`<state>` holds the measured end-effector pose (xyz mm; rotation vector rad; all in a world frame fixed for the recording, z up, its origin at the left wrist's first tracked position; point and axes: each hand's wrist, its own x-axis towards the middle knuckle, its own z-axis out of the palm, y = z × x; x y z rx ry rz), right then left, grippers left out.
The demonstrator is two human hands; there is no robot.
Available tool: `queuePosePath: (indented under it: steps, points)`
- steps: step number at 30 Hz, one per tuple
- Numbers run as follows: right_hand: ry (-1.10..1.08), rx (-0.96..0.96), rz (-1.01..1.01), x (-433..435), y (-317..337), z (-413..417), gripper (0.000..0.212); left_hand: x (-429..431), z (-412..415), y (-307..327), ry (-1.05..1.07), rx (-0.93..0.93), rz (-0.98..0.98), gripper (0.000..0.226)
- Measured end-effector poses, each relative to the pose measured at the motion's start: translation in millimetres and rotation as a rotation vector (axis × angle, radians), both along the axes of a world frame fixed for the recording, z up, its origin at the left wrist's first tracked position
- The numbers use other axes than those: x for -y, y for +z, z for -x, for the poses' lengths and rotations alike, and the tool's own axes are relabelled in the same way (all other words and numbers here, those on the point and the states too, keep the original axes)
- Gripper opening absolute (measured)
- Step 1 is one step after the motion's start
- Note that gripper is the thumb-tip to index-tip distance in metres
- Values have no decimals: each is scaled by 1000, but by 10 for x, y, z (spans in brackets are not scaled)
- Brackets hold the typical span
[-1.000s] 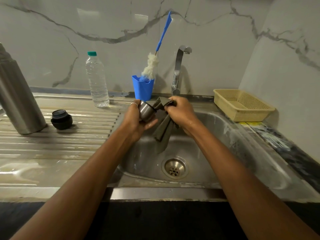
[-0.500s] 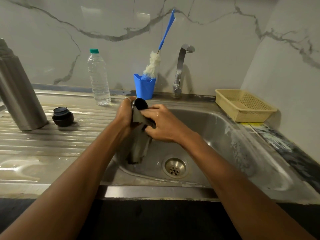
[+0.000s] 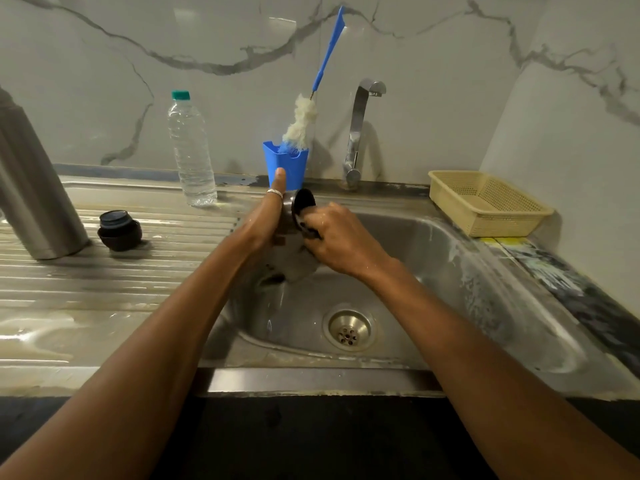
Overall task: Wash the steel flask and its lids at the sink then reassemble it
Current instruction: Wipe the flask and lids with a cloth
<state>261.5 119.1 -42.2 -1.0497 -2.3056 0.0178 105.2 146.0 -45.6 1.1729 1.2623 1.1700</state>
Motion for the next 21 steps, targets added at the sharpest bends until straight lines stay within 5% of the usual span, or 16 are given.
queuePosePath:
  steps: [2,6,8,11,13,18,21]
  points:
    - [-16,73,9,-26,-39,4,11,19,7,-34,16,-164,9,80]
    - [-22,-319,443,22,96,57,23,31,0,-42,52,-142,-83,58]
    - [-9,-302,334,14,108,14,28,33,-19,14,62,-71,-78,52]
    - [-1,70,-45,8,21,-42,14,55,-11,55,30,-84,-1,55]
    - [15,121,-68,-20,-54,-20,18,43,2,12,23,-132,14,60]
    - [12,-609,806,-62,100,76,27,16,19,-21,-13,60,-89,48]
    - [48,-600,665,-98,98,-2,27,26,-1,46,-60,48,-92,52]
